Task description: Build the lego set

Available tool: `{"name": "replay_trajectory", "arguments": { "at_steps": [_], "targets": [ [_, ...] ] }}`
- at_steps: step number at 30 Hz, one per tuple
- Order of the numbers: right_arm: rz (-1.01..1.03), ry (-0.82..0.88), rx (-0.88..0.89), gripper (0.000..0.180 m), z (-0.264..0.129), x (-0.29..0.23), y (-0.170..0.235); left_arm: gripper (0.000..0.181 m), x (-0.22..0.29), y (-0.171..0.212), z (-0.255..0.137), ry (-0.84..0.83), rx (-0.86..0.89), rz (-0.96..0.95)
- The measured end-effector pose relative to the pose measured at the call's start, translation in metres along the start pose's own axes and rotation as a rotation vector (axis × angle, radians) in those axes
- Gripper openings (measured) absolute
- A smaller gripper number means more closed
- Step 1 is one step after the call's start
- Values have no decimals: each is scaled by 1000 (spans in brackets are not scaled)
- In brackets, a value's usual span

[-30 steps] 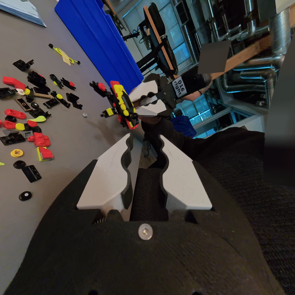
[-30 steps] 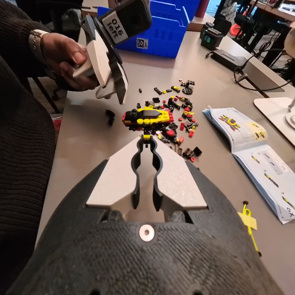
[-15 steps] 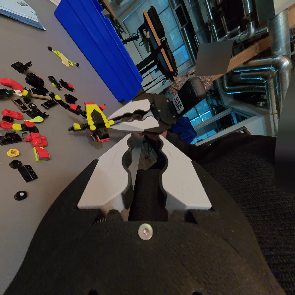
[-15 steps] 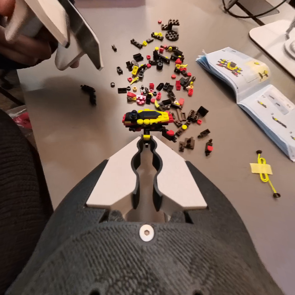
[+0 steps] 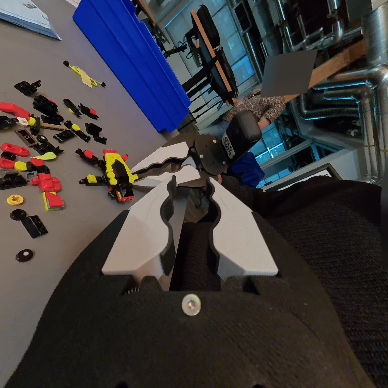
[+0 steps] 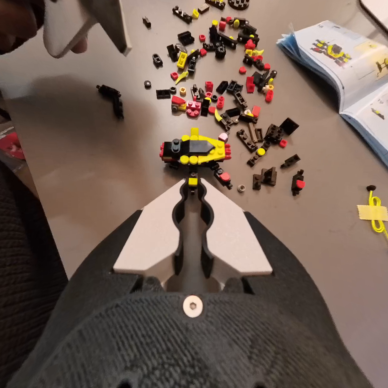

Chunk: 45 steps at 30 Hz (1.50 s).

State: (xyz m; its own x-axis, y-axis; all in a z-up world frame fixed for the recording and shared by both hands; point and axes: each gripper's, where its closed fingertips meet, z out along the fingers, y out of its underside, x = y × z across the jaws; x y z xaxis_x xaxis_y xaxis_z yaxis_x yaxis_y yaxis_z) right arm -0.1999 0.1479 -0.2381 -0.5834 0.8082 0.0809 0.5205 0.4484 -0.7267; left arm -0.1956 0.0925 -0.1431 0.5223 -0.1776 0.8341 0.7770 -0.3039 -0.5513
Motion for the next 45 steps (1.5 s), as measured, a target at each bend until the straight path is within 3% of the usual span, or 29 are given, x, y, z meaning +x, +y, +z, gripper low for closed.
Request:
{"name": "replay_trajectory", "arguments": {
  "at_steps": [11, 20, 31, 36, 42, 45],
  "targets": [
    [23, -57, 32, 16, -4, -4, -6, 26, -1, -1, -2, 3, 11, -14],
    [84, -98, 2, 11, -8, 4, 5, 27, -5, 1, -1, -13, -6, -15],
    [93, -320, 31, 20, 1, -42, -9, 28, -6, -2, -1, 2, 3, -41],
    [50, -205, 113, 21, -10, -12, -20, 28, -6, -2, -1, 0, 6, -41],
    [156, -216, 51, 31, -7, 0, -3, 28, -9, 0, -2, -22, -2, -39],
    [122, -216, -1, 32, 0, -7, 4, 28, -22, 3, -3, -124, -29, 2]
  ]
}}
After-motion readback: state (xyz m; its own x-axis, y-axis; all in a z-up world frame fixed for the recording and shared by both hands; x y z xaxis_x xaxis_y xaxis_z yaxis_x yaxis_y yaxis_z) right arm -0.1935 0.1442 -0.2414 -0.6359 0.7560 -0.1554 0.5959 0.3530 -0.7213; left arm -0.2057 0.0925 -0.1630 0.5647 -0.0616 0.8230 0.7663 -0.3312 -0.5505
